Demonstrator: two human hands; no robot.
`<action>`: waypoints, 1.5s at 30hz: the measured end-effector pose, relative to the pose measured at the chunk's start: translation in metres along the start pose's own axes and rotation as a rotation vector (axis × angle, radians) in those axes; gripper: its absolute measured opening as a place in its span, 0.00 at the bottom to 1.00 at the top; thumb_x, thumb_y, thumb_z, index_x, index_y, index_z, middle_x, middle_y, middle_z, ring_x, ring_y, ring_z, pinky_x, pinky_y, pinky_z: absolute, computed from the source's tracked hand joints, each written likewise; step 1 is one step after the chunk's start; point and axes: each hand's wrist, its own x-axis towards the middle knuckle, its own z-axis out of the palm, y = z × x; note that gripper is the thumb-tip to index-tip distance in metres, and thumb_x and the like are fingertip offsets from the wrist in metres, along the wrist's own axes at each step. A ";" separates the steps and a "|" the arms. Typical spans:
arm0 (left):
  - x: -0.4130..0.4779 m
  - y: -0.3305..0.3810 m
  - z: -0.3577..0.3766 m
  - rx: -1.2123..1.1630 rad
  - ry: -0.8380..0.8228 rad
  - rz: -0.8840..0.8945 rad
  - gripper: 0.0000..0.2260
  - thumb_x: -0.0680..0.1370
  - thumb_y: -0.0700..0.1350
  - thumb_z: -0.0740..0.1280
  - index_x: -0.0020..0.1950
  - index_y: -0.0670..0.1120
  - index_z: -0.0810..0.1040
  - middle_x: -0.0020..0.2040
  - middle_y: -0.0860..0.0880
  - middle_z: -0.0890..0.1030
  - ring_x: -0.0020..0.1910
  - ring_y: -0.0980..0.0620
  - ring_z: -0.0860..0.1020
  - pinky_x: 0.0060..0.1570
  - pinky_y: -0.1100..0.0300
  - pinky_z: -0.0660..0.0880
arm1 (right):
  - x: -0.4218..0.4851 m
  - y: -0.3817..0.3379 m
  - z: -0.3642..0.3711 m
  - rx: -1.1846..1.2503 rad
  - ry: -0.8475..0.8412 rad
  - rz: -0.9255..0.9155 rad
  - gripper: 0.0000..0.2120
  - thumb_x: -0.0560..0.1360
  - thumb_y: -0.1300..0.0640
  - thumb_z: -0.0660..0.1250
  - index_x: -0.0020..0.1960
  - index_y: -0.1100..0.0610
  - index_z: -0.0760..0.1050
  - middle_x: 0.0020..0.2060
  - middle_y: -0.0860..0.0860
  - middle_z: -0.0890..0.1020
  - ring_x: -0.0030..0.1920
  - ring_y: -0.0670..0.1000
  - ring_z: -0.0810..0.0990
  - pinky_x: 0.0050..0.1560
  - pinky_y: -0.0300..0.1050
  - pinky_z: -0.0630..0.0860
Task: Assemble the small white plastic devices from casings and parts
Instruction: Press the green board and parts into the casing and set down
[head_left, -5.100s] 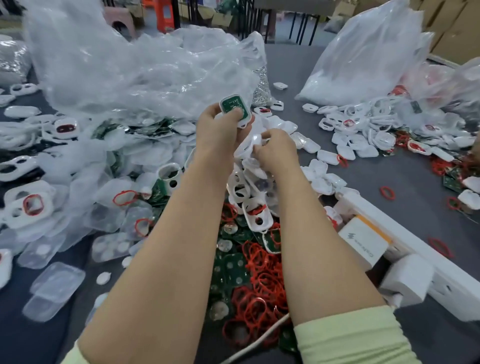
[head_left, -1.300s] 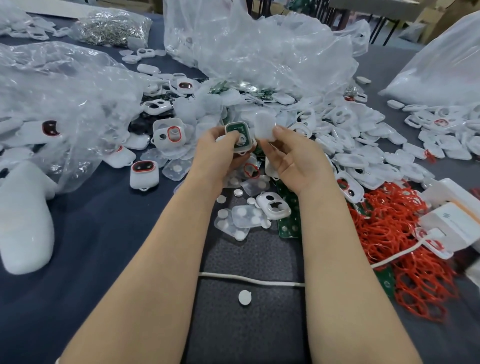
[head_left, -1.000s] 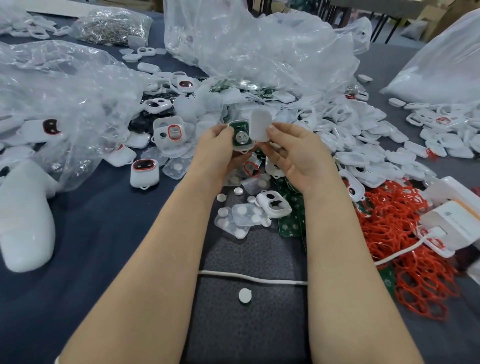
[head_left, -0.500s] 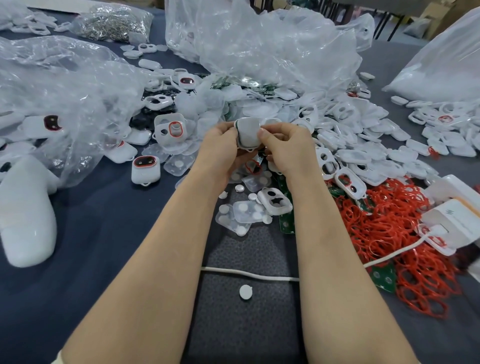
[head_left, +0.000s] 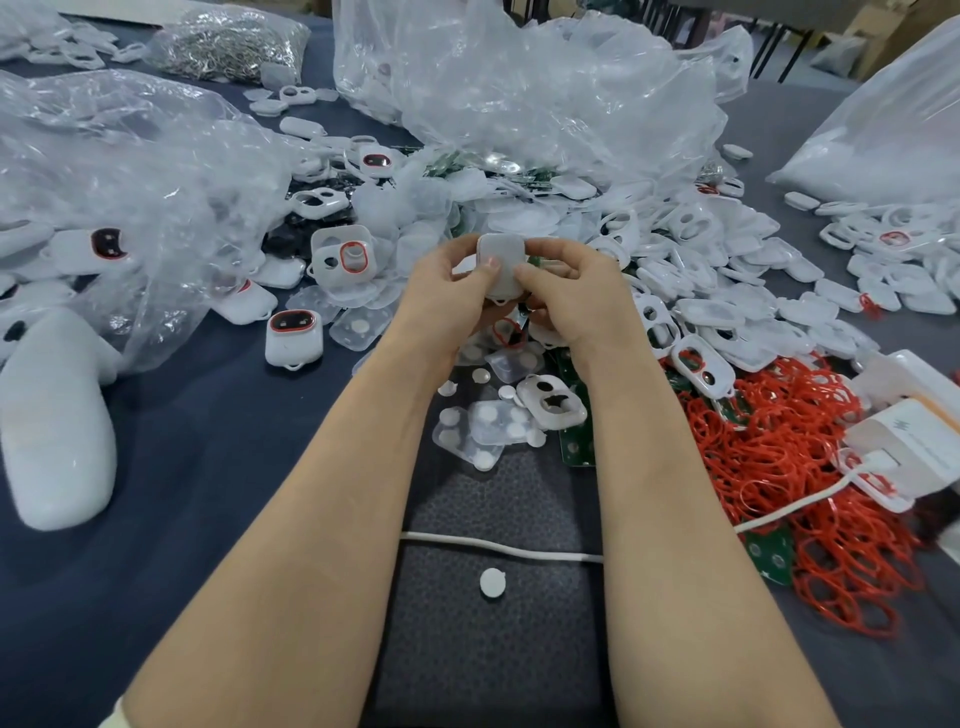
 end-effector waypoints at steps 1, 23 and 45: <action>-0.001 0.000 0.000 0.019 -0.014 0.008 0.09 0.82 0.38 0.61 0.60 0.43 0.75 0.52 0.39 0.80 0.45 0.48 0.81 0.44 0.59 0.81 | 0.000 0.000 -0.001 0.046 -0.019 0.021 0.11 0.75 0.63 0.67 0.56 0.56 0.78 0.38 0.52 0.77 0.33 0.46 0.74 0.32 0.36 0.72; -0.010 0.001 0.008 0.104 -0.075 0.151 0.08 0.81 0.38 0.61 0.57 0.48 0.76 0.42 0.43 0.82 0.42 0.49 0.82 0.46 0.58 0.81 | 0.004 0.001 0.005 0.276 0.060 0.019 0.06 0.79 0.60 0.63 0.44 0.56 0.75 0.39 0.52 0.76 0.36 0.47 0.72 0.30 0.34 0.69; -0.004 -0.004 0.002 0.482 0.015 0.274 0.10 0.80 0.48 0.65 0.58 0.45 0.71 0.41 0.46 0.83 0.39 0.51 0.81 0.42 0.61 0.77 | -0.001 -0.001 0.006 0.311 0.003 -0.042 0.07 0.77 0.65 0.64 0.44 0.55 0.76 0.39 0.55 0.77 0.37 0.48 0.77 0.37 0.38 0.75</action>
